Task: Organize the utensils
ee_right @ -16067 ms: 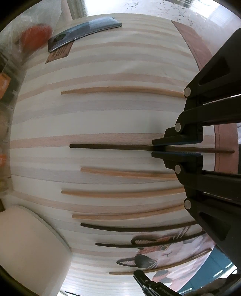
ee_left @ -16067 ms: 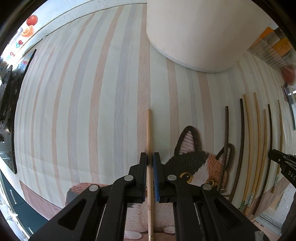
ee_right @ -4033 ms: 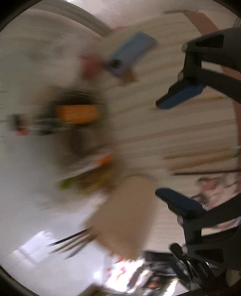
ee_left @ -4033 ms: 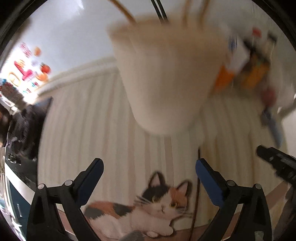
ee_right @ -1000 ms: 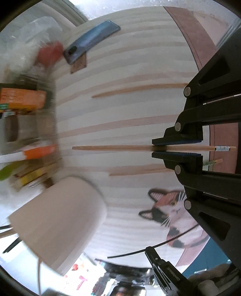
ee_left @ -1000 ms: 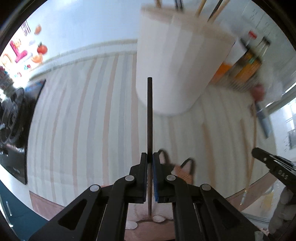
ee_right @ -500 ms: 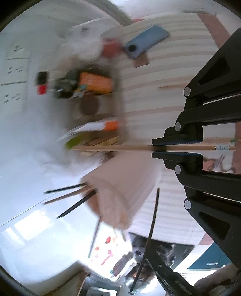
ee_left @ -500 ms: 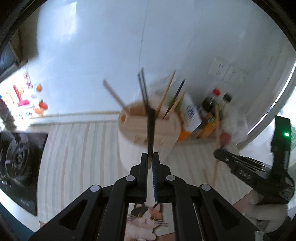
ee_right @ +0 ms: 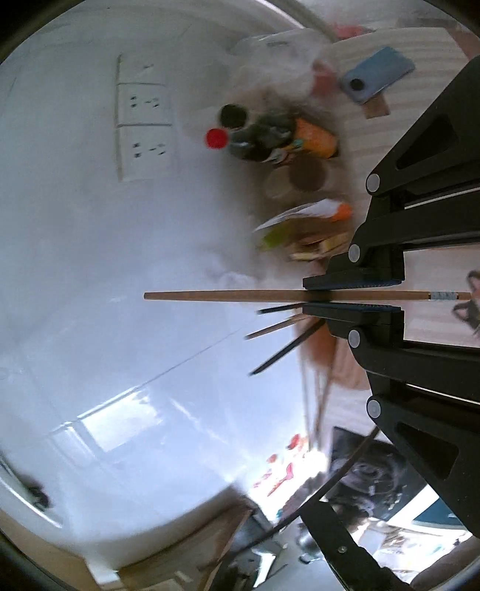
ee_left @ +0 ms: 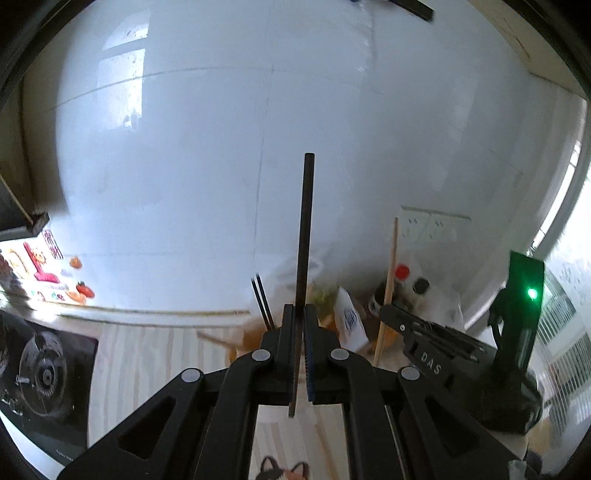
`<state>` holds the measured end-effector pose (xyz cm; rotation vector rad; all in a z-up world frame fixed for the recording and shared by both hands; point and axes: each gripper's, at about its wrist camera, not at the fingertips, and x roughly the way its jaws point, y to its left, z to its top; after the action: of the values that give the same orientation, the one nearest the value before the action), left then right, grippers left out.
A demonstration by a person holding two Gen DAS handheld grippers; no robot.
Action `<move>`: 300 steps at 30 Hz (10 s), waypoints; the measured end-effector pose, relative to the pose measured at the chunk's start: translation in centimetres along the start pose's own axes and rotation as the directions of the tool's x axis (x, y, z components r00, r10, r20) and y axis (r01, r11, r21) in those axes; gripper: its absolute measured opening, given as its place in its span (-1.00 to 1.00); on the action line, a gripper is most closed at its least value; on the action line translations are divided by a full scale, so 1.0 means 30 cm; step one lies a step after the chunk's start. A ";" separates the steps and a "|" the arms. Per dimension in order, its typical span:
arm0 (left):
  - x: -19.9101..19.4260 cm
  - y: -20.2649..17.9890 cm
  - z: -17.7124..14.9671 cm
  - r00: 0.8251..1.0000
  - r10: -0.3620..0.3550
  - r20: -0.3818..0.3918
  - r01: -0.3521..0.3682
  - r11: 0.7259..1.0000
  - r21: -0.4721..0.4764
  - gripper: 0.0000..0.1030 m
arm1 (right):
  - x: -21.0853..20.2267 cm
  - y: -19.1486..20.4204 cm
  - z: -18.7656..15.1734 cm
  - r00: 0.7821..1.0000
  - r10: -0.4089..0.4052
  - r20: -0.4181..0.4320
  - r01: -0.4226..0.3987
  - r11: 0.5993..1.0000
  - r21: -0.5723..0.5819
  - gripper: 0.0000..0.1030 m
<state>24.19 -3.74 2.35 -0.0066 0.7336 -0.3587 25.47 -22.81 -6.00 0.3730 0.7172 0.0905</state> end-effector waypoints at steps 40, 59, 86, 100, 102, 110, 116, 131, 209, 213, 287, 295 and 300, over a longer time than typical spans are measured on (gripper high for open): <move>0.231 0.310 -0.073 0.966 0.240 -0.092 -0.251 0.958 -0.141 1.00 | 0.114 -0.011 0.013 0.981 0.005 0.196 0.005 0.999 -0.054 0.28; 0.346 0.032 -0.574 0.911 0.241 -0.336 -0.234 0.970 0.061 0.99 | -0.008 -0.529 -0.422 0.937 -0.278 -0.212 0.311 0.940 0.139 0.64; 0.774 -0.149 -0.971 0.711 0.181 -0.680 -0.129 0.983 0.127 -0.91 | 0.337 -0.746 -0.752 0.692 -0.325 -0.645 0.370 0.927 -0.069 -0.51; 0.669 0.211 -0.989 0.686 0.178 -0.705 -0.261 0.965 -0.010 -0.91 | 0.430 -0.480 -0.849 0.687 -0.191 -0.701 0.244 0.969 -0.025 -0.86; 0.651 0.248 -0.989 0.689 0.175 -0.703 -0.261 0.965 -0.015 -0.91 | 0.432 -0.444 -0.861 0.679 -0.223 -0.699 0.255 0.965 -0.060 -0.86; 0.631 0.295 -0.991 0.685 0.173 -0.707 -0.257 0.966 -0.012 -0.91 | 0.458 -0.383 -0.871 0.639 -0.300 -0.708 0.275 0.949 -0.155 -0.86; 0.647 0.272 -0.990 0.683 0.176 -0.709 -0.255 0.967 -0.006 -0.91 | 0.483 -0.340 -0.867 0.631 -0.343 -0.696 0.288 0.936 -0.200 -0.86; 0.648 0.265 -0.992 0.686 0.177 -0.706 -0.252 0.968 -0.001 -0.91 | 0.500 -0.320 -0.878 0.622 -0.369 -0.691 0.305 0.927 -0.220 -0.85; 0.488 0.188 0.101 0.995 0.090 0.030 -0.081 0.970 -0.227 -0.92 | 0.293 -0.016 0.082 0.961 0.014 0.278 -0.054 0.989 0.135 -0.87; 0.520 0.199 0.085 0.996 0.086 0.018 -0.080 0.972 -0.220 -0.92 | 0.318 -0.010 0.057 0.960 0.019 0.280 -0.057 0.990 0.129 -0.87; -0.714 0.032 -0.598 0.957 0.272 0.096 -0.271 0.962 -0.020 1.00 | -0.940 0.361 -0.555 0.923 -0.315 0.221 0.348 0.928 -0.131 1.00; -0.795 0.003 -0.624 0.950 0.286 0.123 -0.286 0.958 -0.019 1.00 | -1.064 0.387 -0.602 0.916 -0.312 0.253 0.354 0.925 -0.139 1.00; -0.810 -0.026 -0.629 0.946 0.297 0.134 -0.297 0.955 -0.018 1.00 | -1.102 0.376 -0.590 0.914 -0.305 0.268 0.351 0.926 -0.142 1.00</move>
<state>-5.06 5.58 4.26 0.0804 0.5888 -0.0693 -10.51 -13.83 6.52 0.0752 0.5160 -0.2050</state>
